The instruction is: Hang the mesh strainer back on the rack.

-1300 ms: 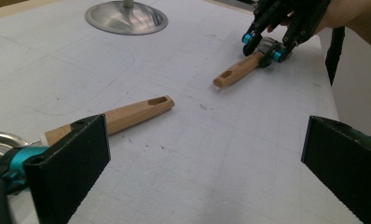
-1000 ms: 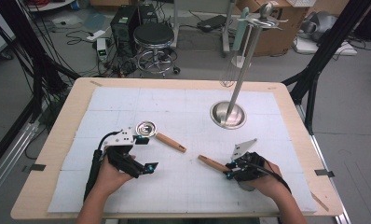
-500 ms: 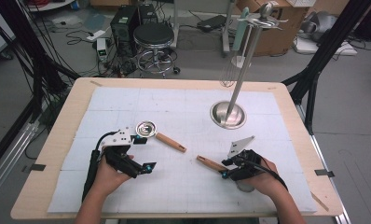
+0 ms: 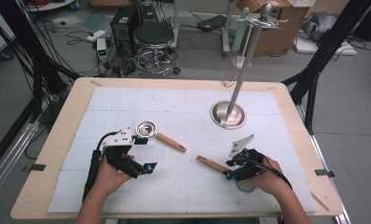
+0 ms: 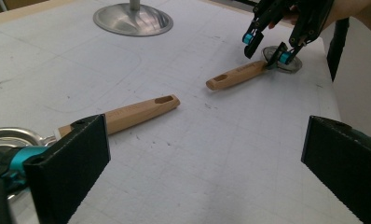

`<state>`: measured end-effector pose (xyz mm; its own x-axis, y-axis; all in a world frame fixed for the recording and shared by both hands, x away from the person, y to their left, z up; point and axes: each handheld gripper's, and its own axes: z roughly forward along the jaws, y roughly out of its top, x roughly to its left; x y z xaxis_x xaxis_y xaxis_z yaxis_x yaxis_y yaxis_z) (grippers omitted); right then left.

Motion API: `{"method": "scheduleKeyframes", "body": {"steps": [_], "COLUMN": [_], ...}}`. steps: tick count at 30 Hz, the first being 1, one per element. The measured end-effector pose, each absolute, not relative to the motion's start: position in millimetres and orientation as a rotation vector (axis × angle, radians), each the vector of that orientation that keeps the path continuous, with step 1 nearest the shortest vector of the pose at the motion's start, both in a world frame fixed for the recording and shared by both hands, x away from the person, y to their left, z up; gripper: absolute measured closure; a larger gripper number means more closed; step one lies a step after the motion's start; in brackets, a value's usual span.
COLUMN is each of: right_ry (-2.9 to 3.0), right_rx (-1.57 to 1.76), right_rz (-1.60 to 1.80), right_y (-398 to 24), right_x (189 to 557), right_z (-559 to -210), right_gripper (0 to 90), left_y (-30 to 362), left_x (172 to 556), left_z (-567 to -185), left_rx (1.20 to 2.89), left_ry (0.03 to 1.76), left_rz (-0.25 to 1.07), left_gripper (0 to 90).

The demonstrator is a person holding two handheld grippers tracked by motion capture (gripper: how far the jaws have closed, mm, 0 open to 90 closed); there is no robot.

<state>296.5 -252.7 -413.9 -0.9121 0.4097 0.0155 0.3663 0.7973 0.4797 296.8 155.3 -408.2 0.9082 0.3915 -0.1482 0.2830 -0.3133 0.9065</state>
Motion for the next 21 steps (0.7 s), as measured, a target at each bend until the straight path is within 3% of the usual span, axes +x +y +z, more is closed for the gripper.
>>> {"method": "scheduleKeyframes", "body": {"steps": [21], "right_ry": [2.941], "right_rx": [0.670], "right_rz": [0.577], "right_y": [-241], "right_x": [299], "right_z": [-419], "right_gripper": [59.2], "left_y": [154], "left_x": [297], "left_z": [-409], "left_rx": [1.921], "left_ry": [0.494], "left_rz": [0.118], "left_gripper": [1.6]}}
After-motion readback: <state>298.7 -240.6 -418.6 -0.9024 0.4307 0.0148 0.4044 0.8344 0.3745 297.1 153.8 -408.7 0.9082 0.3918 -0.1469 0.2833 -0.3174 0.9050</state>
